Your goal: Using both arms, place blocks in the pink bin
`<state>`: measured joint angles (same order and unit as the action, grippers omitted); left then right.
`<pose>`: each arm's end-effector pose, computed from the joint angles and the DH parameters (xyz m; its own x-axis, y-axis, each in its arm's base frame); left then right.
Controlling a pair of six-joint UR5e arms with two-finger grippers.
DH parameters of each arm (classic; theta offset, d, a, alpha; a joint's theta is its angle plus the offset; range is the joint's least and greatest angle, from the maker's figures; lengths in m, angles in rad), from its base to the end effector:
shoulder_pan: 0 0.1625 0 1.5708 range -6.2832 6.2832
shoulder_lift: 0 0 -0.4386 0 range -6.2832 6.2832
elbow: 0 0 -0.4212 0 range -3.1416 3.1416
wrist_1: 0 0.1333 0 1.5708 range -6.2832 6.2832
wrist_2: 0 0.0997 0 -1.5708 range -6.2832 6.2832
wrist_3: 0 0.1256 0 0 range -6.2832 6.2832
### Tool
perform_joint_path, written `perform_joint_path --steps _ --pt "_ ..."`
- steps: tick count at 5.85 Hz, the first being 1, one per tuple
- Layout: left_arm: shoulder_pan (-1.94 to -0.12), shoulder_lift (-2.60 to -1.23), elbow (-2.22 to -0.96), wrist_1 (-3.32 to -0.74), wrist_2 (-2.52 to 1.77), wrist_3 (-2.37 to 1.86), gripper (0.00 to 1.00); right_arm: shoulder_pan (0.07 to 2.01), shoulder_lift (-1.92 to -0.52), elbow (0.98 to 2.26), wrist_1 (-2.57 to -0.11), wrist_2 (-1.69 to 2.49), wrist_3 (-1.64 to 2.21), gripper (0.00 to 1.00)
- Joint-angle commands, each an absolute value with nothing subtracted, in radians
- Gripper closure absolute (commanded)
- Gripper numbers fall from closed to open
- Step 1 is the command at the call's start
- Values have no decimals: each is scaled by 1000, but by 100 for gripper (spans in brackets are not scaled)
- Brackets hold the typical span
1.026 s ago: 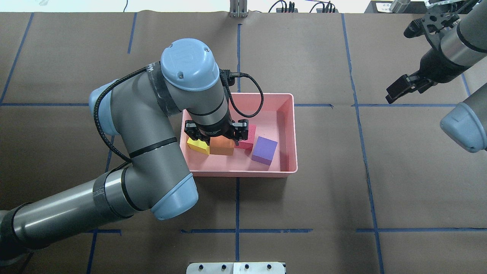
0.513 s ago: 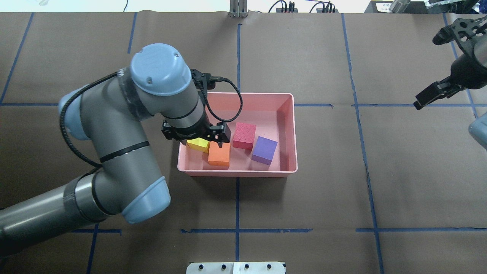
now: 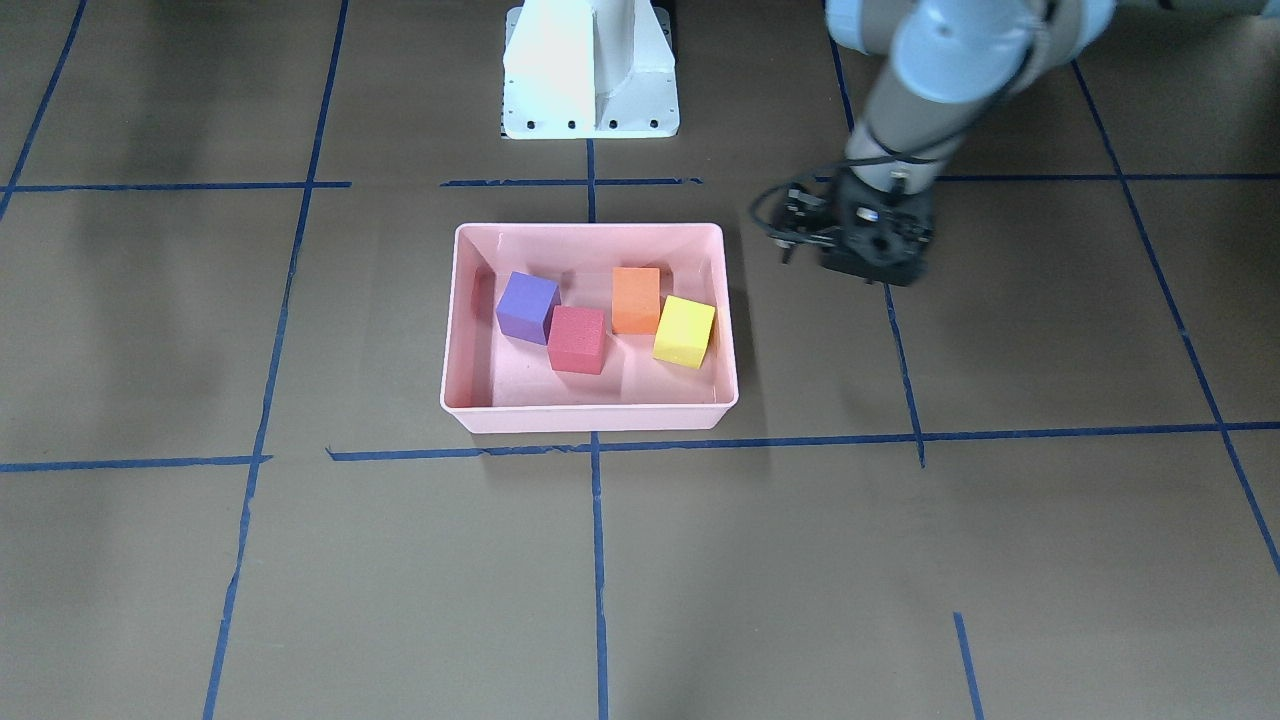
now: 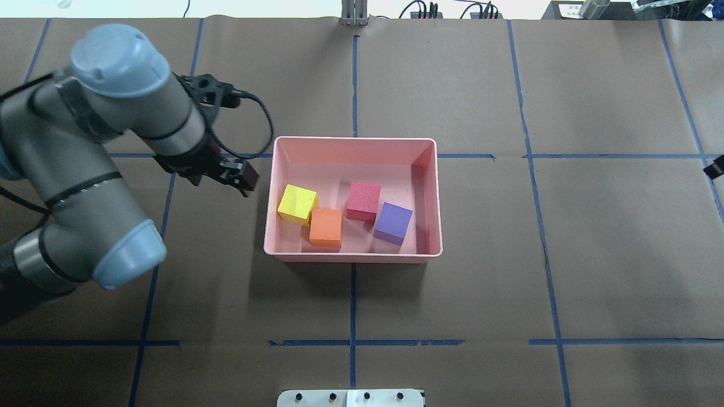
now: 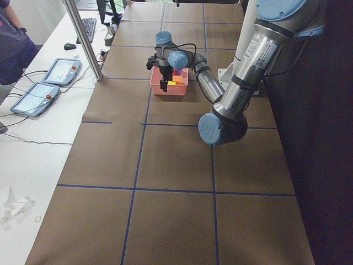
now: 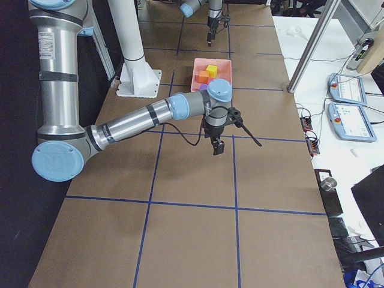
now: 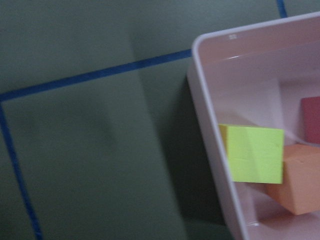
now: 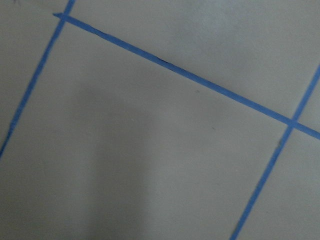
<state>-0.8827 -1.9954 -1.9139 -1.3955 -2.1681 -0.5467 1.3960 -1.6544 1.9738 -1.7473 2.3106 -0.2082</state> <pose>0.3482 -0.5221 0.3001 0.6491 0.3226 -0.6888 -0.2217 0.9465 0.2344 -0.0347 -0.4764 0.5449 0.6597 -0.4197 0.6234 0.3153 0.9076 0.2773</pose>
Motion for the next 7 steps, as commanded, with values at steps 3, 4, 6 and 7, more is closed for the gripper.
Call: perform_joint_path --steps 3,4,6,7 --pt "-1444 -1601 -1811 -1407 -2348 123 0 1642 -1752 1801 -1747 2307 -414 0" --pt "-1545 -1548 -1757 -1410 -2356 256 0 1644 -1761 1802 -1747 2307 -405 0" --pt "-1611 -1441 -1729 -1442 -2336 302 0 1644 -1752 1812 -1746 2313 -343 0" --pt "-1612 -1425 -1733 -1454 -2332 296 0 1643 -1750 1815 -1746 2315 -342 0"
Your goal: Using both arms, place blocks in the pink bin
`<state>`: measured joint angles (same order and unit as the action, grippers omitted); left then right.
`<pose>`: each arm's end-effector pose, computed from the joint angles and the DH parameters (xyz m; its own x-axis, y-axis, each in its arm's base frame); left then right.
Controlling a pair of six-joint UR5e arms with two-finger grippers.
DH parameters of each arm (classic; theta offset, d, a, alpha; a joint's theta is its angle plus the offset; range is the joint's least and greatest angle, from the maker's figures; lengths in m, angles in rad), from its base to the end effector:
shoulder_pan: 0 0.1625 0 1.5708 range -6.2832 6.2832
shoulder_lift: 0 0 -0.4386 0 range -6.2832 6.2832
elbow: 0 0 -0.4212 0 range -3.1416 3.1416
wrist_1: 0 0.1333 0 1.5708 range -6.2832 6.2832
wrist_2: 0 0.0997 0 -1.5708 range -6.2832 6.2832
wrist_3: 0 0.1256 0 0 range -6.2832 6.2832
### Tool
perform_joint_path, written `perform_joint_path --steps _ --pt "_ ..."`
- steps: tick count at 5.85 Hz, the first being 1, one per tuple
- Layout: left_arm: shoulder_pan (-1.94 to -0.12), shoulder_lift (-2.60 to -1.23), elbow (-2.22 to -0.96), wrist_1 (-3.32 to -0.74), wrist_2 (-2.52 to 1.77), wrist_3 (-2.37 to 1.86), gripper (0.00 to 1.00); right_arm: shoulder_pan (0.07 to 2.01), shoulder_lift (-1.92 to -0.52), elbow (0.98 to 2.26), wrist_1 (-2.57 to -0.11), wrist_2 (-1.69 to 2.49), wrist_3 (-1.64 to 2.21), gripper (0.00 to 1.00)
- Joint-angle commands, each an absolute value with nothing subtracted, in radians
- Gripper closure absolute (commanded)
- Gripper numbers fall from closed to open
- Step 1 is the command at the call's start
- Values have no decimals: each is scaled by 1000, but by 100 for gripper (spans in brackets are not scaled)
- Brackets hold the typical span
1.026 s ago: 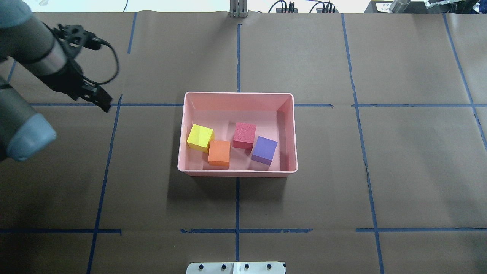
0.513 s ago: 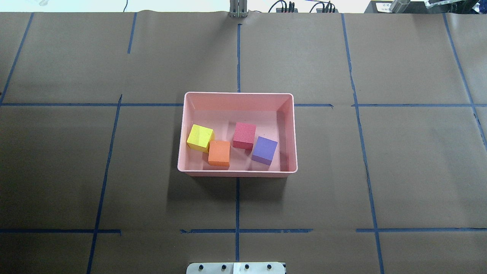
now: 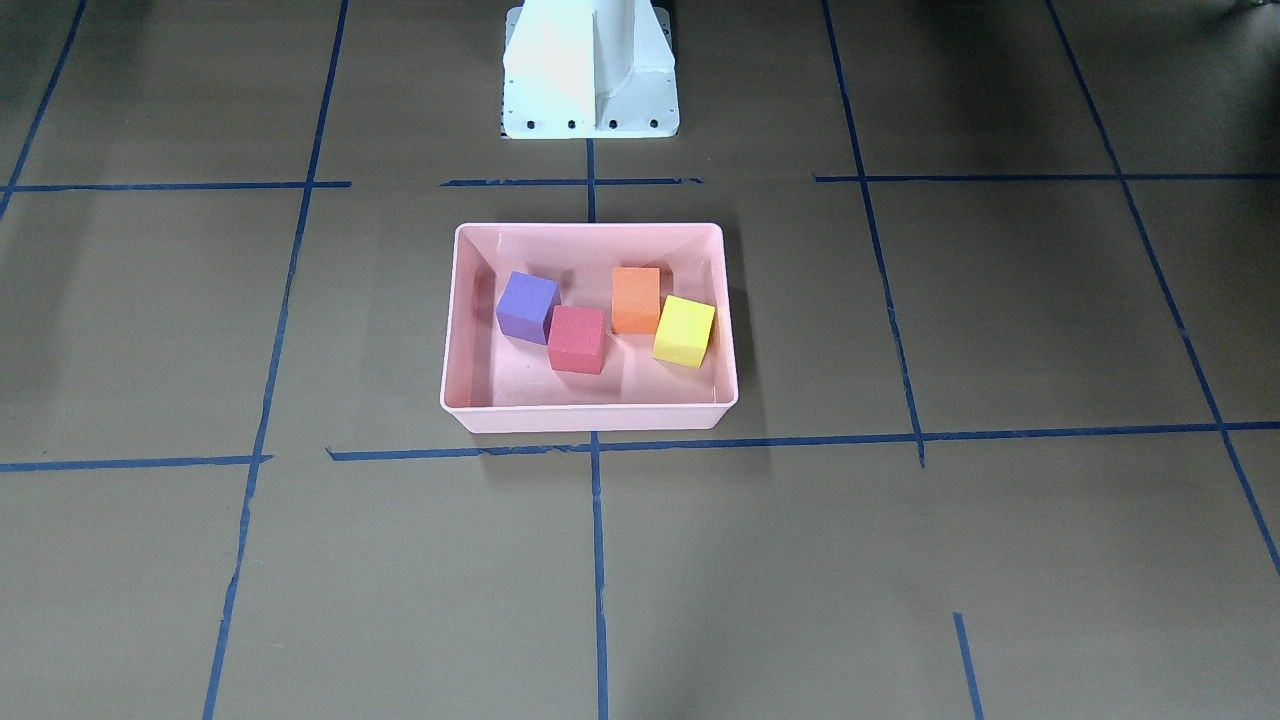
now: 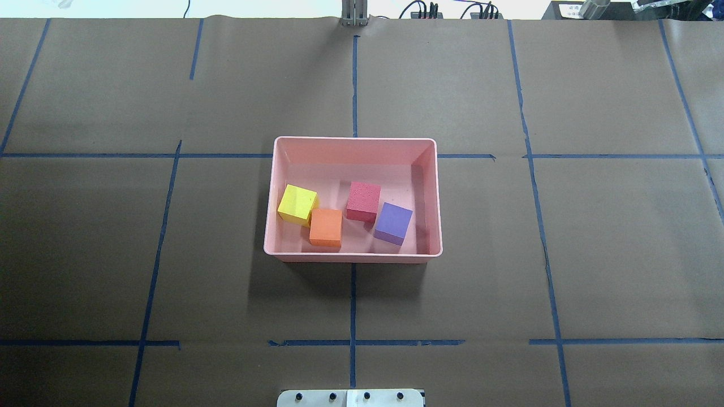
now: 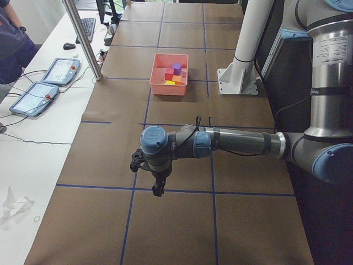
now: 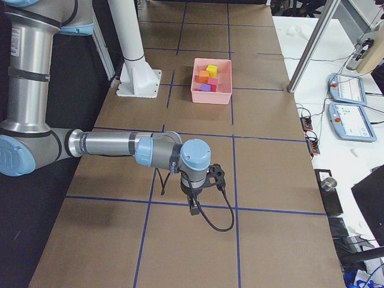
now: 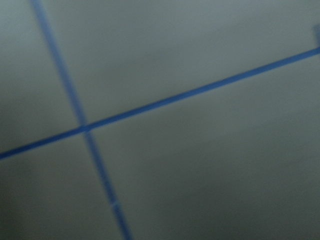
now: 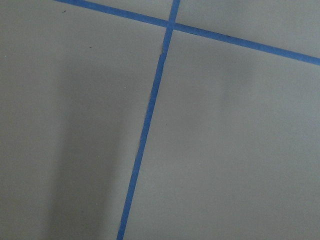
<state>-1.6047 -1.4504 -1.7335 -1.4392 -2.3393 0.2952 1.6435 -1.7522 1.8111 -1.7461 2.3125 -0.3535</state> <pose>-0.0615 -0.4576 0.6789 0.6953 0.2070 -0.6883 -0.1761 0.9775 0.1161 0.0795 -0.4250 0.6727 0.7095 -0.2193 0.6697 0.1849 0.9750 0.1233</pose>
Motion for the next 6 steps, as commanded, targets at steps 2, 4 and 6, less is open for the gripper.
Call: perform_joint_path --steps 2,4,6 --pt "-1614 -1416 -1723 -1453 -2312 291 0 1643 -1752 1818 -1746 2315 -344 0" --pt "-1615 -1414 -1733 -1451 -2312 296 0 1643 -1752 1816 -1744 2316 -344 0" --pt "-1614 -1416 -1735 -1450 -2312 298 0 1643 -1752 1816 -1744 2316 -344 0"
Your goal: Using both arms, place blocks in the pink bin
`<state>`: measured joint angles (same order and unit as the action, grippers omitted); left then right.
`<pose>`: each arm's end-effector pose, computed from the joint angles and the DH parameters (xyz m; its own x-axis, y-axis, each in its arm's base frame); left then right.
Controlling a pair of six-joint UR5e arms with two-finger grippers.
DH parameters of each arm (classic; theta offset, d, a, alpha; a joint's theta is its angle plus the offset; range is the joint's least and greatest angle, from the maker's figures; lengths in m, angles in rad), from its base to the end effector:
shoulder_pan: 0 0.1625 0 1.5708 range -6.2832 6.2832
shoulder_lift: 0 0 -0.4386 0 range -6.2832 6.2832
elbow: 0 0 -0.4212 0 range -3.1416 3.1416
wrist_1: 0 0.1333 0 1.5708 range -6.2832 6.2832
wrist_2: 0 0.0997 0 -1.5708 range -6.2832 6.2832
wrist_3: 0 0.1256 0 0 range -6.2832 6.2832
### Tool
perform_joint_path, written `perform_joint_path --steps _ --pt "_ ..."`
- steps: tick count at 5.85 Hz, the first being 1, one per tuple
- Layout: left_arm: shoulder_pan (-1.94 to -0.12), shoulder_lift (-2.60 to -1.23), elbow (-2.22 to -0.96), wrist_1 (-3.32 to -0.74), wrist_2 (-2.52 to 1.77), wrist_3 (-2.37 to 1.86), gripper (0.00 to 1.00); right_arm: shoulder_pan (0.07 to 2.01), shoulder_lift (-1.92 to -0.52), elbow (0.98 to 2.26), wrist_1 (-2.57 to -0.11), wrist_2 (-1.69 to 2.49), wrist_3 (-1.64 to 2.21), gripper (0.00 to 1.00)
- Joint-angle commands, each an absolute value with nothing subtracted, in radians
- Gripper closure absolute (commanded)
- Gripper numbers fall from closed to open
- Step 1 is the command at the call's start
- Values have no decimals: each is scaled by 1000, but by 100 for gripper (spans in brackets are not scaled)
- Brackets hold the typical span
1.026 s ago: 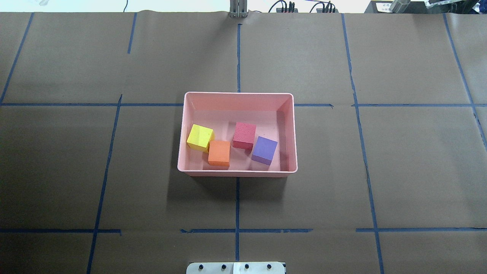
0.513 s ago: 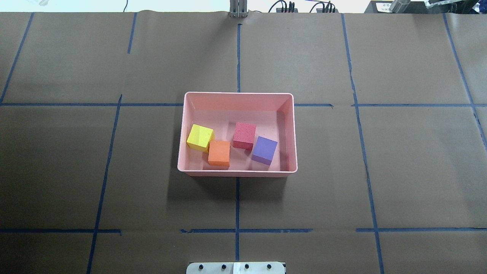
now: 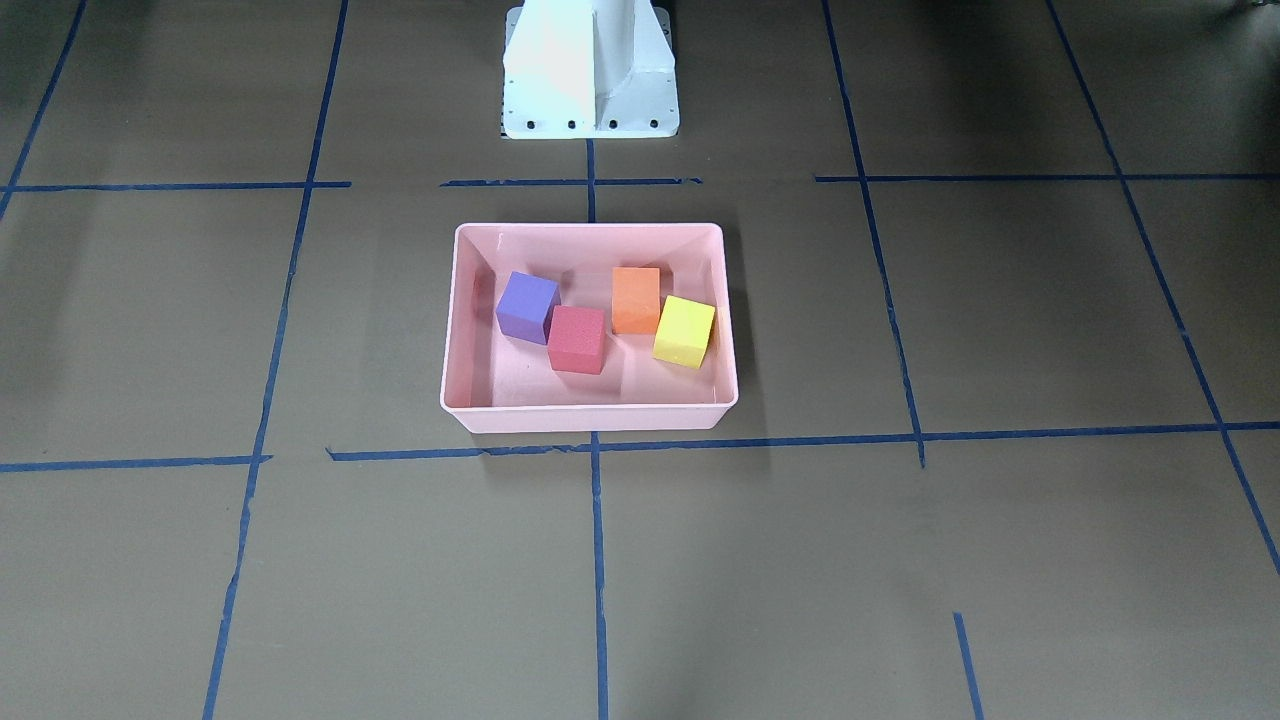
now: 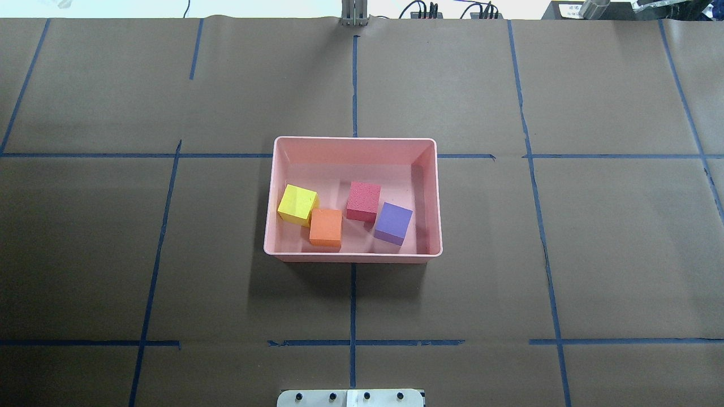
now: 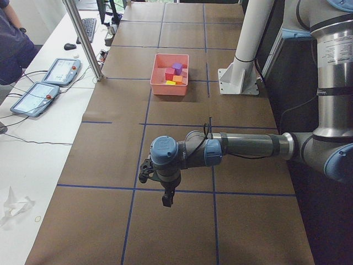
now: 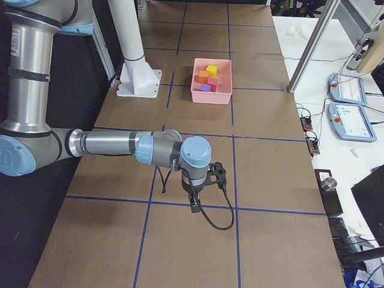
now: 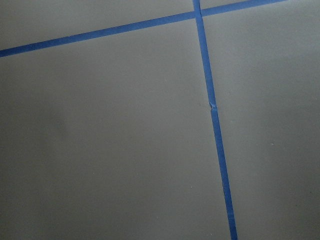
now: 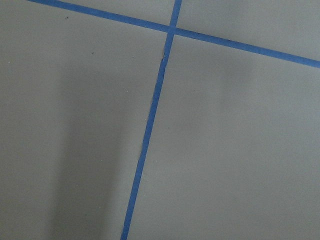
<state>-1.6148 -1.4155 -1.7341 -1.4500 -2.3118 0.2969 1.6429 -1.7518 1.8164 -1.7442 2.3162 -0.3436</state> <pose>-0.0679 -0.4394 0.6957 0.7144 0.1868 -0.6743 -0.1729 0.9810 0.0886 0.0790 -0.4259 0.6693 0.7092 -0.2150 0.6714 0.1777 0.9761 0.1249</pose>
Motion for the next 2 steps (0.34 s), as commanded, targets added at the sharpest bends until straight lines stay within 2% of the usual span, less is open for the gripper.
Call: perform_joint_path --steps 1,2 --pt "-1614 -1416 -1736 -1450 -2312 298 0 1643 -1752 1816 -1744 2315 -344 0" --pt "-1614 -1416 -1736 -1451 -2312 296 0 1643 -1750 1816 -1744 2315 -344 0"
